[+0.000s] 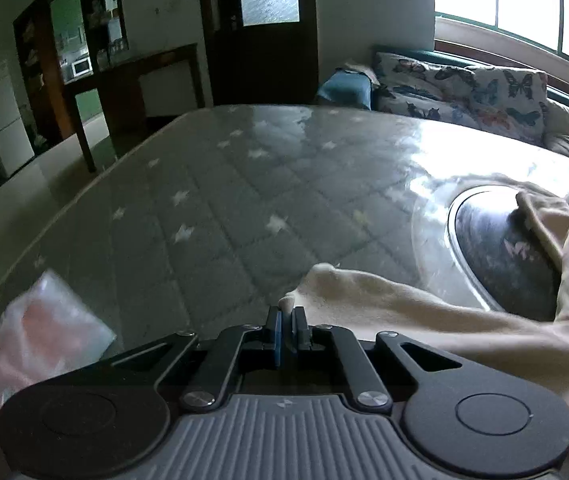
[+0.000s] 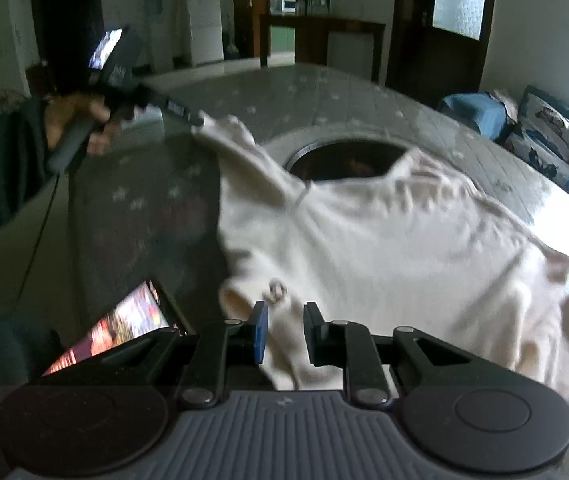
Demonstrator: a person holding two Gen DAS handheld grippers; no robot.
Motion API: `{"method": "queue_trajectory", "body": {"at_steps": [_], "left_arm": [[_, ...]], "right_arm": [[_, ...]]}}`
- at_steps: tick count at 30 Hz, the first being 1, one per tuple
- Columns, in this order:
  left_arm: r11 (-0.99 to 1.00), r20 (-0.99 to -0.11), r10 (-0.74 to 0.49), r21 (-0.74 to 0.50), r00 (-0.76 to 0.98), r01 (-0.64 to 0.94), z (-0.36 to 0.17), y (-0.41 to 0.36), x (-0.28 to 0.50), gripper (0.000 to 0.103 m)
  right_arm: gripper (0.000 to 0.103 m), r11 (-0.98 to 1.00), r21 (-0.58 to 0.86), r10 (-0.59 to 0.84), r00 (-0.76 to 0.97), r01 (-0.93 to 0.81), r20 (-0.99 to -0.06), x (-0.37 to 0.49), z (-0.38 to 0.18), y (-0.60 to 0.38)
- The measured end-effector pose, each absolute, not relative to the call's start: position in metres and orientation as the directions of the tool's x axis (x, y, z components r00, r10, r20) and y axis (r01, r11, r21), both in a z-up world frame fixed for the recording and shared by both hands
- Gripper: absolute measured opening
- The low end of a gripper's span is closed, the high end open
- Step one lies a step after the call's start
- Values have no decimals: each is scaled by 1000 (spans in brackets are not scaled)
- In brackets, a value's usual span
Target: Fold clothes
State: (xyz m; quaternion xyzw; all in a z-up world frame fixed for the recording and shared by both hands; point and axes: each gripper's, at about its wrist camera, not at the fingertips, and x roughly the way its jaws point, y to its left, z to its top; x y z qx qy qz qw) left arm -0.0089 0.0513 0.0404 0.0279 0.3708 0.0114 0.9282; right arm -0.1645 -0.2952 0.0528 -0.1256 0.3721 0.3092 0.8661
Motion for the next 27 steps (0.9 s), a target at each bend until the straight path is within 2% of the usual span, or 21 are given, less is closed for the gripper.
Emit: {"method": "queue_trajectory", "body": {"at_steps": [6,11,12,15,22,27], "left_arm": [[998,-700,52,57,712,-17,39,54,-13,6],[997,-693,59,74,718,-10,51,52,-14,20],[997,-683,55,79,728,-1,56,49,-14,20],[995,-661,-5,71,750,70,72,29,-13,20],[951,-670,-256,-47,697,305,81,-57,19,23],[924,-686,-313,-59,657,379,65,-113,60,23]], "right_arm": [[19,751,39,456,476,-659,-752,-148,32,-272],[19,761,65,472,482,-645,-738,-156,36,-284],[19,769,66,472,495,-636,-729,-157,41,-288],[19,792,63,462,529,-607,-712,-160,51,-302],[19,866,55,395,613,-498,-684,-158,59,-340],[20,920,58,325,671,-388,-667,-151,63,-377]]}}
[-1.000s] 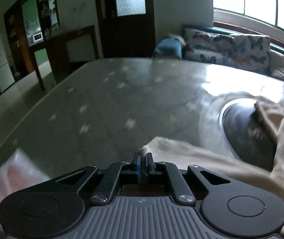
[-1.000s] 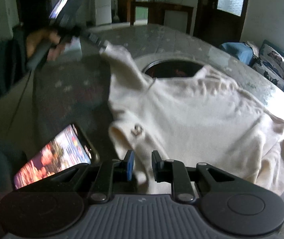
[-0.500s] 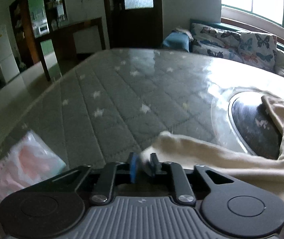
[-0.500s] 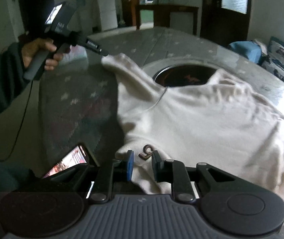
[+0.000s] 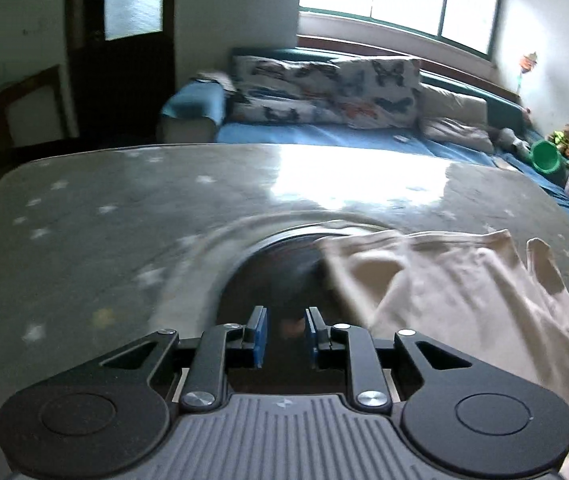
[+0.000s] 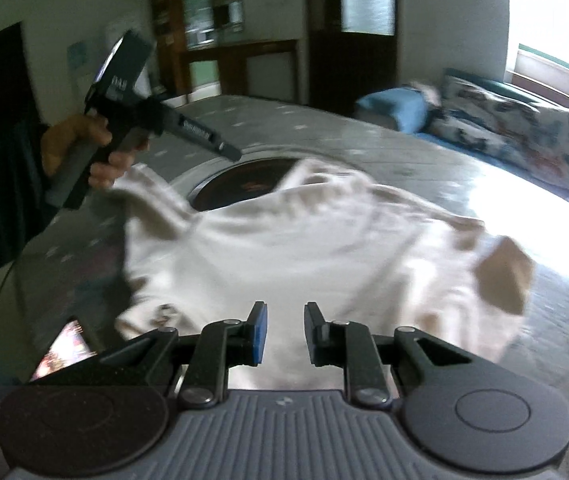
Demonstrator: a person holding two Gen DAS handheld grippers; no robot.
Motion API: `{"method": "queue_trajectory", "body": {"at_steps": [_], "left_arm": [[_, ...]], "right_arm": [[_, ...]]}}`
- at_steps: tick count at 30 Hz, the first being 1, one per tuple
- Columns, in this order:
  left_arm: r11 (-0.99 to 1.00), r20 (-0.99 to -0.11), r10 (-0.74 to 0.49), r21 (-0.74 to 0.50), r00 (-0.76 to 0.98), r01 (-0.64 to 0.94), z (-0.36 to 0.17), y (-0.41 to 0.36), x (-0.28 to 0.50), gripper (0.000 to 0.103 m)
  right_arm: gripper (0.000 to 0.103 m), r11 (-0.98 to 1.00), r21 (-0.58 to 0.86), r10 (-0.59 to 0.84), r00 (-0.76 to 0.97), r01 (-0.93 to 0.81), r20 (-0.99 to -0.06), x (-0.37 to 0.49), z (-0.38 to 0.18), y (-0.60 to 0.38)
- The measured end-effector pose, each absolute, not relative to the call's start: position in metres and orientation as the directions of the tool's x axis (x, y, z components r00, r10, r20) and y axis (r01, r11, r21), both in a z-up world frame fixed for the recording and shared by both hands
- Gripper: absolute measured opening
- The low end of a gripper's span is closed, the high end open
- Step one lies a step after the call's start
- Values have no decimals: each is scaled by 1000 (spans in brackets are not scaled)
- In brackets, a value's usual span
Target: Fold clothes
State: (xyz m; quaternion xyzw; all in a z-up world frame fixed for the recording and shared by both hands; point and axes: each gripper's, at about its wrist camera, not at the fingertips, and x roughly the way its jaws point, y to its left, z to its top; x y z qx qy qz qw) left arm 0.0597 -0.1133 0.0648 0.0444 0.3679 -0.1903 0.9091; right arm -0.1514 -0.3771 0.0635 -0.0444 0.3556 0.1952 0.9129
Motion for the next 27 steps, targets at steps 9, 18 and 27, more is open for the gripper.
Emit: {"method": "queue_trajectory", "body": {"at_steps": [9,18,27], "left_arm": [[907,-713,-342,-80,612,414,34,-156,111,23],[904,-716,-330,-52,616,424,17,-160,119,10],[889,-581,-176,253,795,382,38,-161,116,4]], "right_arm": [[32,989,52,141,738,-142,-660,-123,58,-455],[32,986,148,40,747,79,-663,-66,32,-529],[31,971,201,42,737,128,-674,-45,8,-546]]}}
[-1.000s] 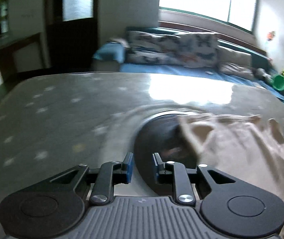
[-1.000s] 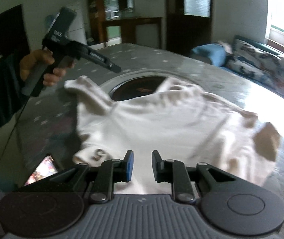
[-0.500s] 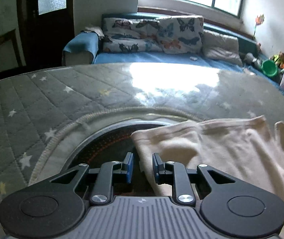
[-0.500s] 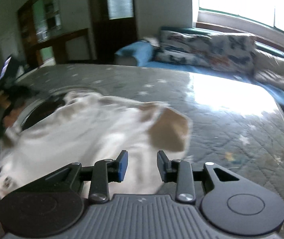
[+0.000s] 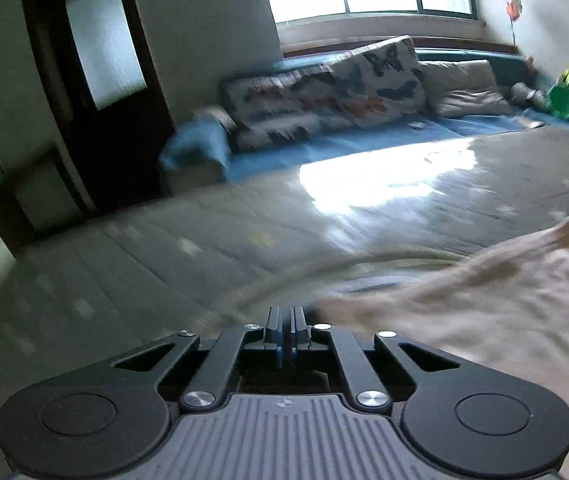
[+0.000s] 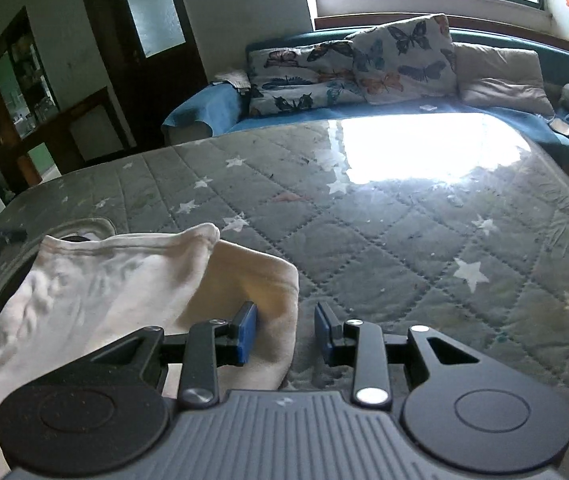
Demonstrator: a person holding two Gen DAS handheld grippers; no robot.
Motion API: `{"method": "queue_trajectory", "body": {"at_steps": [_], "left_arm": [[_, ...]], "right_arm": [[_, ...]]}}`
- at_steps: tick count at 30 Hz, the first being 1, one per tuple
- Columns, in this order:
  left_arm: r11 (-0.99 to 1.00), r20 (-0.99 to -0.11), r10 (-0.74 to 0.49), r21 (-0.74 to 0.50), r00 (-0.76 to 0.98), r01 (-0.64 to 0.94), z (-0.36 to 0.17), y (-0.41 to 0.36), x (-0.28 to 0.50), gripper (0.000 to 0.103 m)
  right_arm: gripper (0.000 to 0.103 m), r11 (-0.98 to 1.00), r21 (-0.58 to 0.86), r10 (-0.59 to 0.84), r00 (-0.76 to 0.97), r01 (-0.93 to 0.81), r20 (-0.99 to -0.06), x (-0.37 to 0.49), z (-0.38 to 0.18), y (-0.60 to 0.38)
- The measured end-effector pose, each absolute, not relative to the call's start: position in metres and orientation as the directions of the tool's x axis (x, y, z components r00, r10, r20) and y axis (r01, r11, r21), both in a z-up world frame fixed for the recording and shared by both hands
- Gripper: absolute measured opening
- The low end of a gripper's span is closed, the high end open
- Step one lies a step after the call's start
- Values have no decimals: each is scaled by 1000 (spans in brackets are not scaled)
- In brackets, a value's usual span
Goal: Fold clothes
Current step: 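Fold the held edge over with the left gripper while the right gripper approaches the cloth edge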
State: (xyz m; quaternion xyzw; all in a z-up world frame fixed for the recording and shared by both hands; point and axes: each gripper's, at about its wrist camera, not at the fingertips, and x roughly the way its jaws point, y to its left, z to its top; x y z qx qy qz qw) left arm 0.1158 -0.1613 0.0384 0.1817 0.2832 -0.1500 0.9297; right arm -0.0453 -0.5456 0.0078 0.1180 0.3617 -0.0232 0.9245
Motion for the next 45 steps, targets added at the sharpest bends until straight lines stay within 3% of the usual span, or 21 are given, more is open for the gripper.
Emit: {"method": "queue_trajectory", "body": {"at_steps": [2,3,5,9,13,17,20,24,25,28,30,31,32,34,39,45], "left_arm": [[894,-583,-180,239,792,379,40,-159,118,4],[897,-588,-182,228,788,377,40,-157,120,5],[903,-603,-194,198,774,381,40,-154,121,7],[897,-648,-243,134,722,422,34,-152,112,8],[883,-674,-248,138,696,448,26,-157,104,25],[894,-674,-243,122,697,430,25,-155,109,25],[905,-687,-253,80,682,418,26,-153,118,26],[904,-707,-253,71,661,422,19,-156,126,27],[905,-706,-248,74,663,418,17,-158,127,32],[909,-694,-251,71,675,411,14,-161,128,32],[899,-687,-265,78,677,431,13,-165,127,29],[891,-684,-274,85,676,446,13,-167,126,17],[882,-682,-279,97,676,462,13,-170,124,8],[871,-666,-267,141,696,470,16,-175,121,5],[829,-549,-280,276,788,486,36,-178,105,4],[775,-557,-249,376,793,507,25,-190,104,7]], "right_arm": [[22,972,198,41,737,127,-675,-43,5,-545],[7,972,194,36,735,131,-677,-43,5,-543],[5,964,213,29,738,157,-674,-44,9,-543],[4,969,156,-56,782,194,-620,-51,25,-538],[4,968,17,-196,794,251,-576,-67,45,-527],[10,920,-192,-389,732,342,-559,-83,42,-515],[16,928,-208,-372,734,310,-568,-90,37,-513],[28,976,-68,-203,759,206,-618,-81,40,-511],[30,985,-23,-145,764,169,-629,-75,41,-510],[30,994,64,-31,765,94,-644,-55,44,-506],[30,993,103,24,755,58,-655,-38,44,-502],[30,992,118,41,752,48,-658,-31,43,-499],[30,991,128,53,747,43,-662,-25,42,-498],[30,986,161,85,739,32,-669,-9,38,-496],[30,984,175,106,724,21,-681,18,28,-490],[30,997,73,31,716,28,-697,42,11,-475]]}}
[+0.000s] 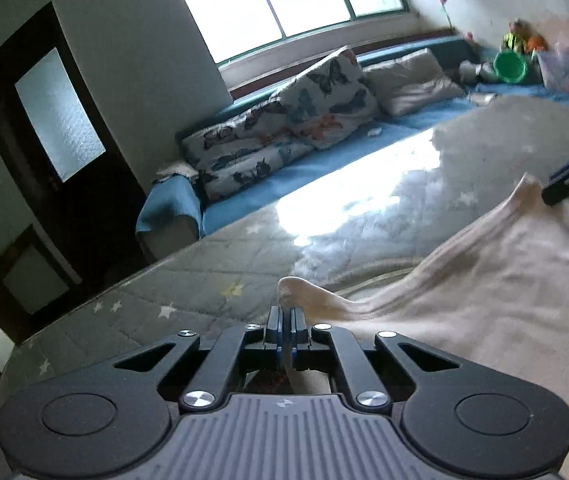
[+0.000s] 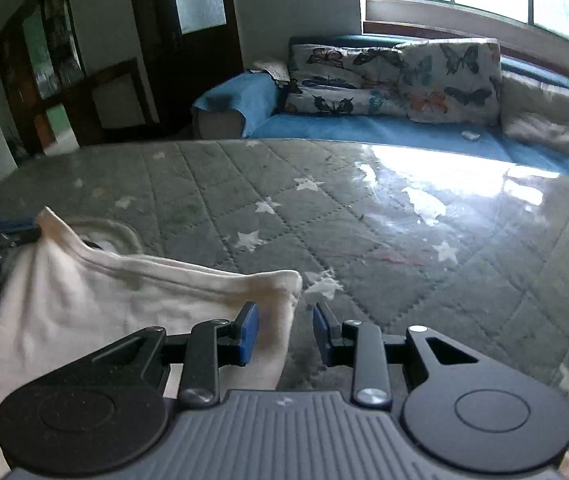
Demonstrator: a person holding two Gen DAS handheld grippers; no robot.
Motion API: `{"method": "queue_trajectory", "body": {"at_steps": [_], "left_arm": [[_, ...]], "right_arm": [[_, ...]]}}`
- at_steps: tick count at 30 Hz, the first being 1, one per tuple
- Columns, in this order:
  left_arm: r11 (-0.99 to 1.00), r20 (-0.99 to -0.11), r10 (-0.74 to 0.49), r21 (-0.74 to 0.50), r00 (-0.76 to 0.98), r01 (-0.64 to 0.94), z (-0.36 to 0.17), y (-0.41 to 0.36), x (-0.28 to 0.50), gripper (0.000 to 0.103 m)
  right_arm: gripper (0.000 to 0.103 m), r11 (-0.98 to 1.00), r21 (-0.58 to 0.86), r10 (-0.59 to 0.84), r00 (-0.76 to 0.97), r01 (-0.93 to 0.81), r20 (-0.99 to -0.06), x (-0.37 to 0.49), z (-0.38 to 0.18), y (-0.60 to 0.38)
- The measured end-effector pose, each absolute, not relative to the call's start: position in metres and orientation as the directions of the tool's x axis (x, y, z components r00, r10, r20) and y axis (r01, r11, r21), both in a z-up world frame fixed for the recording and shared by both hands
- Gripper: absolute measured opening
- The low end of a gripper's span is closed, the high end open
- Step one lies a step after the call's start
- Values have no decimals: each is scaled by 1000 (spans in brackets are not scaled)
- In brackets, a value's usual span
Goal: Fold clothes
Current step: 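Fold the held edge over with the left gripper while the right gripper approaches the cloth edge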
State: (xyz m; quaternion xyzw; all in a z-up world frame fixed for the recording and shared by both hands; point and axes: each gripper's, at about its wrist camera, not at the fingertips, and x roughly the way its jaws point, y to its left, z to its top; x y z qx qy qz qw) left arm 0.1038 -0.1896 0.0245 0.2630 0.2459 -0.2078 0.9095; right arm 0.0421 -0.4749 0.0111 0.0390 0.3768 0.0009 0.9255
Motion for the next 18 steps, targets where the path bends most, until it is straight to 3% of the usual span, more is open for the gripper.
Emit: {"method": "queue_trajectory", "body": {"at_steps": [3,6,14,18], "left_arm": [[796,-577,-190,383,794,468,15,-187,111,10],[826,-588,-144,371,796,424,13,-178,116,26],[834,-618,-277,225,736,503,38,-149,59,27],[805,-647,-343,171,681,568,35,-142,15,27]], "right_arm": [[30,999,-35,-45,720,29,-693,46,8,-464],[30,993,-117,-102,727,30,-679,42,13,-457],[30,987,46,146,726,-157,-672,-22,40,-432],[30,980,45,176,733,-195,-657,-67,39,-421]]}}
